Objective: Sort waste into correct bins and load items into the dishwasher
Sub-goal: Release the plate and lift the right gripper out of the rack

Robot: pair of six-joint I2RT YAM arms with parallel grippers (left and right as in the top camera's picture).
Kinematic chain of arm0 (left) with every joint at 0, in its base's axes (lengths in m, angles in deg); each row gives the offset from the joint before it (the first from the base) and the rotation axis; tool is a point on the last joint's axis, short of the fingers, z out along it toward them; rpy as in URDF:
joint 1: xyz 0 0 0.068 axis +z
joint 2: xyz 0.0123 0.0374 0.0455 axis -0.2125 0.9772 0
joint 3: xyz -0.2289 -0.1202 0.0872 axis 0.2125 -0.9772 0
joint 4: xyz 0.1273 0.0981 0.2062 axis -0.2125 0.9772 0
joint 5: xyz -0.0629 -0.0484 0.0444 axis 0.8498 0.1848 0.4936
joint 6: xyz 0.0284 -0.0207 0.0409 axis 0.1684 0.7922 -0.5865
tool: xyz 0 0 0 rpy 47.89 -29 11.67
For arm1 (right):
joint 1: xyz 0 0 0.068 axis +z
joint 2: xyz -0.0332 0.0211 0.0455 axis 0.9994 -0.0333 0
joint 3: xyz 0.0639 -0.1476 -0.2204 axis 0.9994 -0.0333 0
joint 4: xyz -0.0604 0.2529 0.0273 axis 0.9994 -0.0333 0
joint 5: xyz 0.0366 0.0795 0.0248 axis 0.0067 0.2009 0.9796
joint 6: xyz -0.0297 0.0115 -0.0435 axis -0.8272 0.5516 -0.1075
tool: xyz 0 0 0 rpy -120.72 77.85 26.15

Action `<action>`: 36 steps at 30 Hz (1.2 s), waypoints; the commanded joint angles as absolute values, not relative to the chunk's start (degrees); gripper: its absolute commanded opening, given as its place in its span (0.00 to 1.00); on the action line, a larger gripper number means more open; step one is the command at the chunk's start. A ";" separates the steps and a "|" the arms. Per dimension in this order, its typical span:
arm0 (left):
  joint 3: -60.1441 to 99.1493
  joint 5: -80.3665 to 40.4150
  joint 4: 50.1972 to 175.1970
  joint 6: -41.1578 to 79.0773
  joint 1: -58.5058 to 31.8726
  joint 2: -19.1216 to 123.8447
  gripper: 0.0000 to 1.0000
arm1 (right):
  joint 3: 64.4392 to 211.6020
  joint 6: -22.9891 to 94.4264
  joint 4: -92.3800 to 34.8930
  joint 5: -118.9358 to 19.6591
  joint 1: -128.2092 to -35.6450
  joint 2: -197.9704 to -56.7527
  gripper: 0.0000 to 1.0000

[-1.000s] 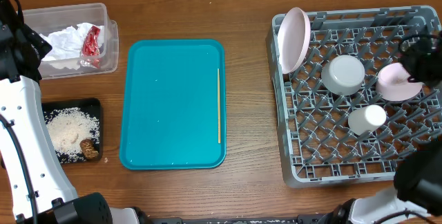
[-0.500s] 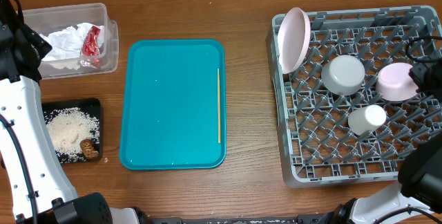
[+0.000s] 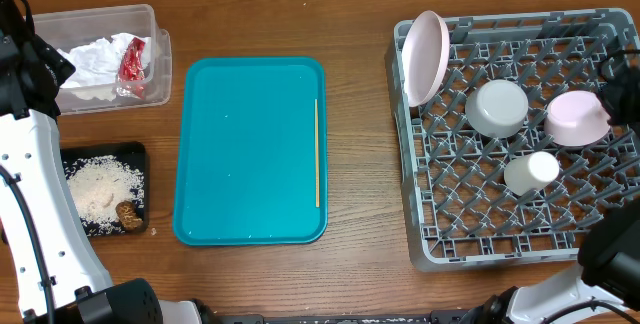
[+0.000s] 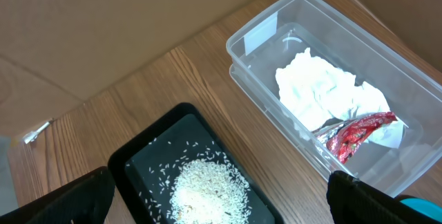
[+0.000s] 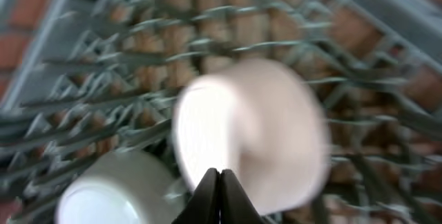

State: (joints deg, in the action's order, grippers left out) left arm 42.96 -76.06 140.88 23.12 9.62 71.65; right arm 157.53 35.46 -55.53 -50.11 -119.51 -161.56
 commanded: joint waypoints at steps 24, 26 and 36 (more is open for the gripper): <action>42.91 -75.86 140.88 23.67 9.86 71.96 1.00 | 158.97 46.30 -63.59 -72.07 -118.11 -164.73 0.04; 42.91 -75.86 140.88 23.67 9.84 71.96 1.00 | 160.02 47.87 -65.23 -73.80 -118.68 -164.70 0.04; 42.91 -75.84 140.88 23.67 9.84 71.96 1.00 | 166.29 48.59 -68.34 -66.92 -117.17 -161.60 0.04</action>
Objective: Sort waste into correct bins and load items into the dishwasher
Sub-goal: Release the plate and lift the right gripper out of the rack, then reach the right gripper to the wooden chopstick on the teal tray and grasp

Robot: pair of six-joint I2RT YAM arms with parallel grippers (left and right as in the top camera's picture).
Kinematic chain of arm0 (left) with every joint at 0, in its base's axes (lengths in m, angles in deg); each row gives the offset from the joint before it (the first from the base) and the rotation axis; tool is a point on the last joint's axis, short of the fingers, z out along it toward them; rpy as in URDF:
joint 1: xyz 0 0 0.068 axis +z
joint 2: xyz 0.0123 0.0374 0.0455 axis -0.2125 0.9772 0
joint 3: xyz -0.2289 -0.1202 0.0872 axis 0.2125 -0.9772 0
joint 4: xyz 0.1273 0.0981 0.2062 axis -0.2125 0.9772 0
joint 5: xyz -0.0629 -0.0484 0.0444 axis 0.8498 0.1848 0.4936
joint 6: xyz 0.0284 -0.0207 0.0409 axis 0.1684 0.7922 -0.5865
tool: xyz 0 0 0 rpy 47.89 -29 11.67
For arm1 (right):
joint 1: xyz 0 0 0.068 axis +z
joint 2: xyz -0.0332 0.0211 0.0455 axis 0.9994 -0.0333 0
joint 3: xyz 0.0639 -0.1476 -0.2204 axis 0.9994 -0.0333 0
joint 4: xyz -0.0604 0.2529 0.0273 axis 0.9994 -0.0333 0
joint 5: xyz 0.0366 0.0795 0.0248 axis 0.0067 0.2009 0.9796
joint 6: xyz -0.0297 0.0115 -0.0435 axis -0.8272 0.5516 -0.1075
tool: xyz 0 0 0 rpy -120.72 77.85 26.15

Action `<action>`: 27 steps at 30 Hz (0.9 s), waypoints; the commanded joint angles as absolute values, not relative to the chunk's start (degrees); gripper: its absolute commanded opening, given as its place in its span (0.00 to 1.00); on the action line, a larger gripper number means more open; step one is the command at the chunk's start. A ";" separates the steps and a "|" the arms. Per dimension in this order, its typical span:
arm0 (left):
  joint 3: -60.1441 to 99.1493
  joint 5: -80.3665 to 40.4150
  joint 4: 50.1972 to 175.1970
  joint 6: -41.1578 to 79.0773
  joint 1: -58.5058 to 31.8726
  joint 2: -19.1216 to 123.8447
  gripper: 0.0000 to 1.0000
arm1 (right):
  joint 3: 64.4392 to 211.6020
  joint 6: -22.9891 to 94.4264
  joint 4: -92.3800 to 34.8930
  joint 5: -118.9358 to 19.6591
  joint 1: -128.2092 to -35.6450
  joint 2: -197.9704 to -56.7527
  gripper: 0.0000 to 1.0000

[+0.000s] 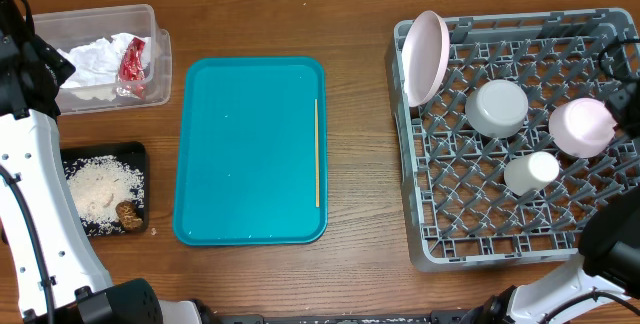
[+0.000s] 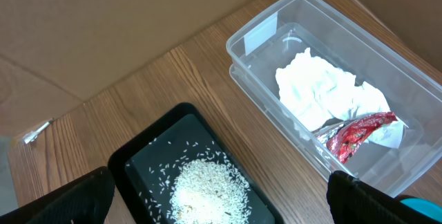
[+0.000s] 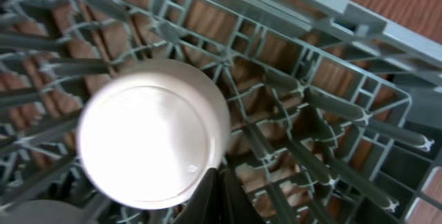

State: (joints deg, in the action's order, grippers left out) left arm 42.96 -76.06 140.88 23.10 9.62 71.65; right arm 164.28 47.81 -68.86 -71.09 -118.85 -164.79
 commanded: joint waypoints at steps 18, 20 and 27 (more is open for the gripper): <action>42.91 -75.84 140.88 23.67 9.84 72.00 1.00 | 166.16 36.59 -61.23 -49.54 -74.94 -151.68 1.00; 42.91 -75.84 140.88 23.67 9.84 72.00 1.00 | 166.12 36.59 -60.64 -47.42 -69.83 -152.60 1.00; 42.91 -75.84 140.88 23.67 9.84 72.00 1.00 | 166.12 40.72 -56.56 -48.43 -55.05 -160.35 0.83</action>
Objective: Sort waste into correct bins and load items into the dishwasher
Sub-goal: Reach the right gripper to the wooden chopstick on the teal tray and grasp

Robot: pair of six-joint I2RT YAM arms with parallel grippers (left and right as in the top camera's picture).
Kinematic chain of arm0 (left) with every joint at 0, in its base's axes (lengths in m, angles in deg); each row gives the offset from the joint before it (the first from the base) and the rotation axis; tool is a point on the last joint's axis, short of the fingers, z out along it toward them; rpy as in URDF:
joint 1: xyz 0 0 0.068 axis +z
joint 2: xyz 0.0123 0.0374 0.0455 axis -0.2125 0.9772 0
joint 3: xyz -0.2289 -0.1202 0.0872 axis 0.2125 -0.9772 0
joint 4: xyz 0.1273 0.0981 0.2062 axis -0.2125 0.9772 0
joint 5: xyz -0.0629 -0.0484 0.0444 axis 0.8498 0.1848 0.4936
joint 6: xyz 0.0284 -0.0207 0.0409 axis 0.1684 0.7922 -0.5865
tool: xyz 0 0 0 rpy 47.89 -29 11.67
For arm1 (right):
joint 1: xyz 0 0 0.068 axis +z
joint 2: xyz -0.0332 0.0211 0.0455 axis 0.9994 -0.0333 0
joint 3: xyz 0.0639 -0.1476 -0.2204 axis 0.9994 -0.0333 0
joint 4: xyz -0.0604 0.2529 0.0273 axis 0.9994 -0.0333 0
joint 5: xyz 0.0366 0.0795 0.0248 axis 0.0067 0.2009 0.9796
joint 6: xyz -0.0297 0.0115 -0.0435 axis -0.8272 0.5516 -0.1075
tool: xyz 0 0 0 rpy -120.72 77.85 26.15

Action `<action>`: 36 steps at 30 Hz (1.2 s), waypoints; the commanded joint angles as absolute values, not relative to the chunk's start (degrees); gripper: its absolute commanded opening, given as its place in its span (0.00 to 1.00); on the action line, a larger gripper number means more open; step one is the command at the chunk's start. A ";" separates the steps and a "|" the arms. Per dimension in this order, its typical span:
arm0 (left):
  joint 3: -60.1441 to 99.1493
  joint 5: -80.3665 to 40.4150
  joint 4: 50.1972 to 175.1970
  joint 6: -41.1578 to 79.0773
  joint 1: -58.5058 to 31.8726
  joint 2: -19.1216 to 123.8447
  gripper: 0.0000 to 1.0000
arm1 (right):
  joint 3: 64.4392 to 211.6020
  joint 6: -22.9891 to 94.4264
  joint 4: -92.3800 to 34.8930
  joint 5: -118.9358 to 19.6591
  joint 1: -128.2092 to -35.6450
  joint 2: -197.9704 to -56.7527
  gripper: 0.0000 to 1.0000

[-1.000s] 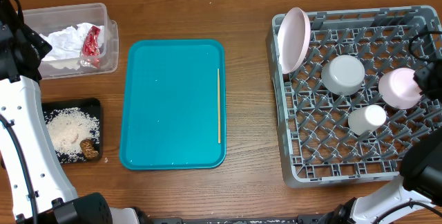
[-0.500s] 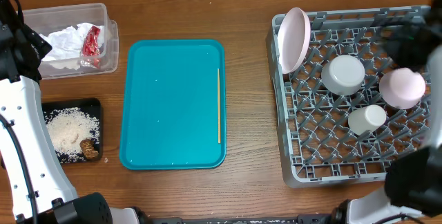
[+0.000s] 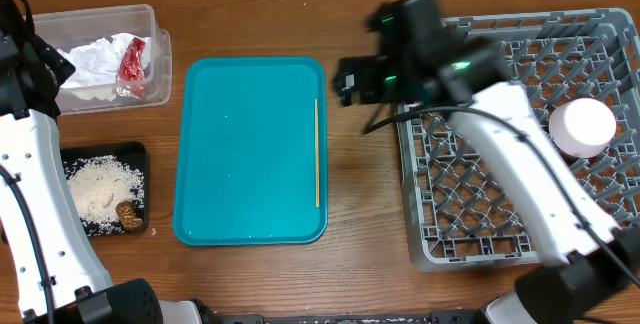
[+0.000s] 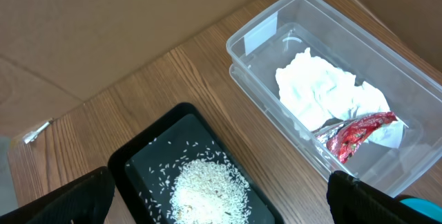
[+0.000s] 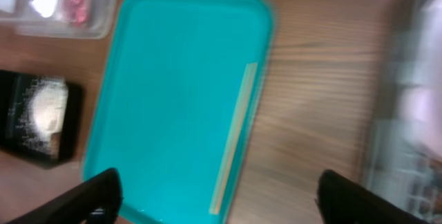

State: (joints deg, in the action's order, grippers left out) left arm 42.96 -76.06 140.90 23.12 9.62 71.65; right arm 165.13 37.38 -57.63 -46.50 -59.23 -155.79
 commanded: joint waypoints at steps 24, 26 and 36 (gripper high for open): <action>42.91 -75.84 140.88 23.67 9.84 72.00 1.00 | 166.12 59.63 -53.17 -61.58 -42.40 -183.15 0.71; 42.91 -75.84 140.88 23.67 9.84 72.00 1.00 | 166.12 59.59 -52.95 -62.44 -42.40 -183.94 0.72; 42.91 -75.84 140.88 23.67 9.47 72.00 1.00 | 166.10 59.61 -52.32 -63.00 -42.40 -186.56 0.72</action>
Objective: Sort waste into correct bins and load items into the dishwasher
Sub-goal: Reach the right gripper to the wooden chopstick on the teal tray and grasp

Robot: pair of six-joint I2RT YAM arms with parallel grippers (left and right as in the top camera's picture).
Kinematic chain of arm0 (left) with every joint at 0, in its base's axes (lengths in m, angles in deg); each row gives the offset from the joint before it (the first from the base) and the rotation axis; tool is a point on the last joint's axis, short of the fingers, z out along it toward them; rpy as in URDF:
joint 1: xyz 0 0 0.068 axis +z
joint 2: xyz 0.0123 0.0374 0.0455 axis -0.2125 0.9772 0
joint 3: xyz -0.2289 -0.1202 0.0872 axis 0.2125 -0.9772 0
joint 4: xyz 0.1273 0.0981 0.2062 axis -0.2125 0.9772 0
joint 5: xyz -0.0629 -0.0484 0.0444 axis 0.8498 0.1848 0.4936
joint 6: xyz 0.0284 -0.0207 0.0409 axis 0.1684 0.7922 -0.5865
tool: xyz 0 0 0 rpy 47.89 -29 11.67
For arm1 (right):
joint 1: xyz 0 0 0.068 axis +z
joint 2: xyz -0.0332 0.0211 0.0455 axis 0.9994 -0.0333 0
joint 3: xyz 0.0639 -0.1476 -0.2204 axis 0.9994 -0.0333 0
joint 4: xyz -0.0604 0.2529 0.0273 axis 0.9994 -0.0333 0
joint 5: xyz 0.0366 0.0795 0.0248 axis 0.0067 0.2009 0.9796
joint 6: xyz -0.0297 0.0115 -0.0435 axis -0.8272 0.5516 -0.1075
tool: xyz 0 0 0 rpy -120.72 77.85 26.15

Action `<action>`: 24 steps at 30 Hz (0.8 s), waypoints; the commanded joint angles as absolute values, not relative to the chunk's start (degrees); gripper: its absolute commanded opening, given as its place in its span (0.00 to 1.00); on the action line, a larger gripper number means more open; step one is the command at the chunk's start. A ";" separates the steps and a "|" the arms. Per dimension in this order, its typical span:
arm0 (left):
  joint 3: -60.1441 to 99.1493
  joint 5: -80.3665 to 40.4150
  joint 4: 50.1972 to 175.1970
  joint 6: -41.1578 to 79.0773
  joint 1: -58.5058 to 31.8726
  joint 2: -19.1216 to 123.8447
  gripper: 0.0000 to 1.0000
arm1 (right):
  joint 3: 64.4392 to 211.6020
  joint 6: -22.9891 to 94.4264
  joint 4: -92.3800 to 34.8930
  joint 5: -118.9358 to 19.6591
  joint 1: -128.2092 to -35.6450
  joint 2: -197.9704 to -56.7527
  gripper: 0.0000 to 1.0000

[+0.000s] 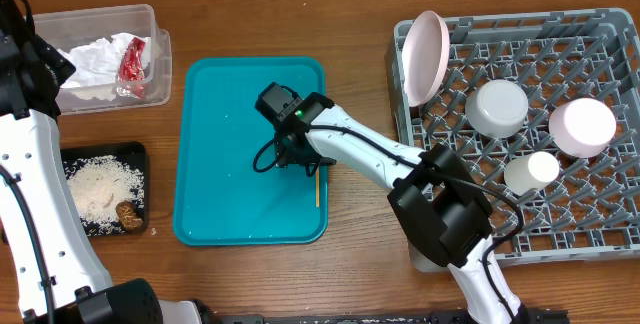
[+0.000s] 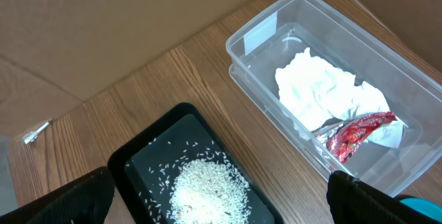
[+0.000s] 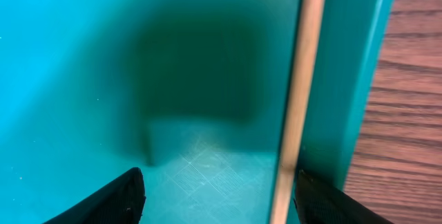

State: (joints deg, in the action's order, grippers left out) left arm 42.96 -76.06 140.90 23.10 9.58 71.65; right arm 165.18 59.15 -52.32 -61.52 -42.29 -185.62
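Note:
A thin wooden stick (image 1: pixel 318 190) lies along the right side of the teal tray (image 1: pixel 220 164). My right gripper (image 1: pixel 298 158) hangs low over that side of the tray. In the right wrist view it (image 3: pixel 221 210) is open, and the stick (image 3: pixel 298 113) runs between the fingers, close to the right one. My left gripper (image 2: pixel 217 210) is open and holds nothing, high above the black rice tray (image 2: pixel 200 182) and the clear bin (image 2: pixel 331 86). The grey dish rack (image 1: pixel 520 249) holds a pink plate (image 1: pixel 425 56), a grey bowl (image 1: pixel 497 107), a pink bowl (image 1: pixel 582 126) and a white cup (image 1: pixel 530 171).
The clear bin (image 1: pixel 100 24) at the back left holds crumpled white tissue and a red wrapper (image 1: pixel 132 62). In front of it, the black tray (image 1: pixel 140 154) holds rice and a brown scrap. Bare wood separates the teal tray from the rack.
My right gripper was open, high between the tray and the rack. Now it is low over the tray's right side, with the stick between its fingers. The left arm has not moved.
My right gripper was shut at the pink bowl, tilted over the rack's right side. Then the bowl sat upside down there, the gripper still shut at its rim. Later the gripper was open near the tray's right edge; now it straddles the stick.

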 commanded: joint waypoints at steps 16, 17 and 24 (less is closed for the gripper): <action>42.91 -75.84 140.88 23.67 9.36 72.00 1.00 | 164.94 63.35 -53.04 -62.52 -39.97 -189.29 0.06; 42.91 -75.82 140.88 23.67 9.36 72.00 1.00 | 165.33 63.89 -53.87 -62.50 -39.99 -189.25 0.04; 42.91 -75.84 140.88 23.67 9.36 72.00 1.00 | 172.85 63.83 -63.00 -62.15 -41.37 -187.85 0.04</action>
State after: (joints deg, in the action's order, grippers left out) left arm 42.96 -76.06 140.88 23.10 9.58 71.65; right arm 168.02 63.15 -60.16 -62.41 -40.32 -187.50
